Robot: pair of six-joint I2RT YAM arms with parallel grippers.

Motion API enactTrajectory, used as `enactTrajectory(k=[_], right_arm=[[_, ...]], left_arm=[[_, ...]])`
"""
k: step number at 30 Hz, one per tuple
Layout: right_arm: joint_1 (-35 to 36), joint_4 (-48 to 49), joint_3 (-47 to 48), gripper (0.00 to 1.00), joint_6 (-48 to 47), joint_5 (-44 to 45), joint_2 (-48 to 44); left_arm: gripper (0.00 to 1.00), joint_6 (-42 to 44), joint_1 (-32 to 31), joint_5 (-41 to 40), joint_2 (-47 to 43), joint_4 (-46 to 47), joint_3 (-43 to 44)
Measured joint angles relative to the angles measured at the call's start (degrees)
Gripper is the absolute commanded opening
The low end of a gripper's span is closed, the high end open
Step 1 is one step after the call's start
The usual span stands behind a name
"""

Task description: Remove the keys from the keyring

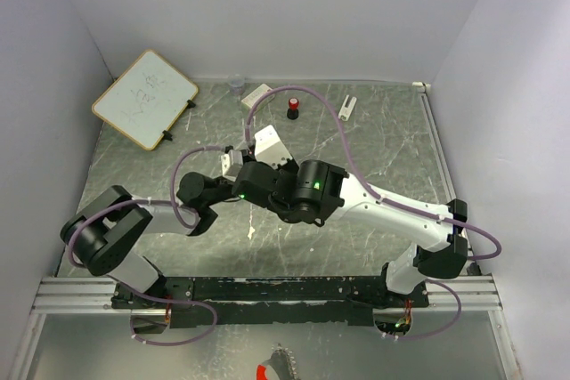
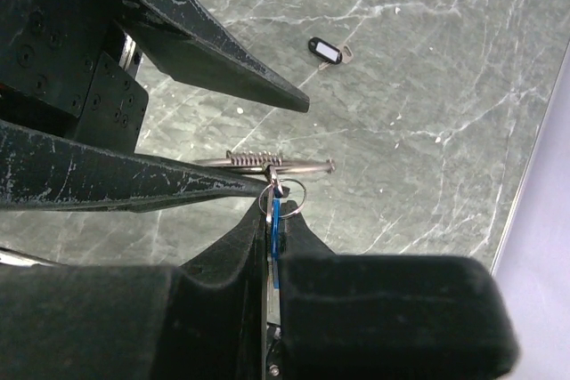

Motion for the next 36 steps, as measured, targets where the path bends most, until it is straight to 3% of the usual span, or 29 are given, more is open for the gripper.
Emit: enactTrajectory(k=[10, 17, 23, 29, 36], right_arm=[[0.04, 1.29, -0.28, 0.0, -0.02, -0.22, -0.02], [0.07, 2.19, -0.35, 0.0, -0.04, -0.61, -0.02], [0.15, 2.91, -0.87, 0.0, -0.04, -0.83, -0.04], [0.15, 3.48, -1.27, 0.0, -0.11, -1.29, -0.04], [0.15, 3.52, -1.27, 0.0, -0.22, -1.25, -0.04]], left_arm=[[0.52, 3.21, -1.66, -5.53, -1.14, 0.02, -1.38], [0.41, 6.25, -3.28, -10.99, -3.15, 0.04, -3.72], [0.42, 8.85, -4.74, -15.3, -5.49, 0.04, -5.2], [0.42, 10.38, -5.57, -16.28, -6.47, 0.07, -5.44], [0.31, 10.78, -6.1, -16.26, -6.47, 0.09, -5.44]])
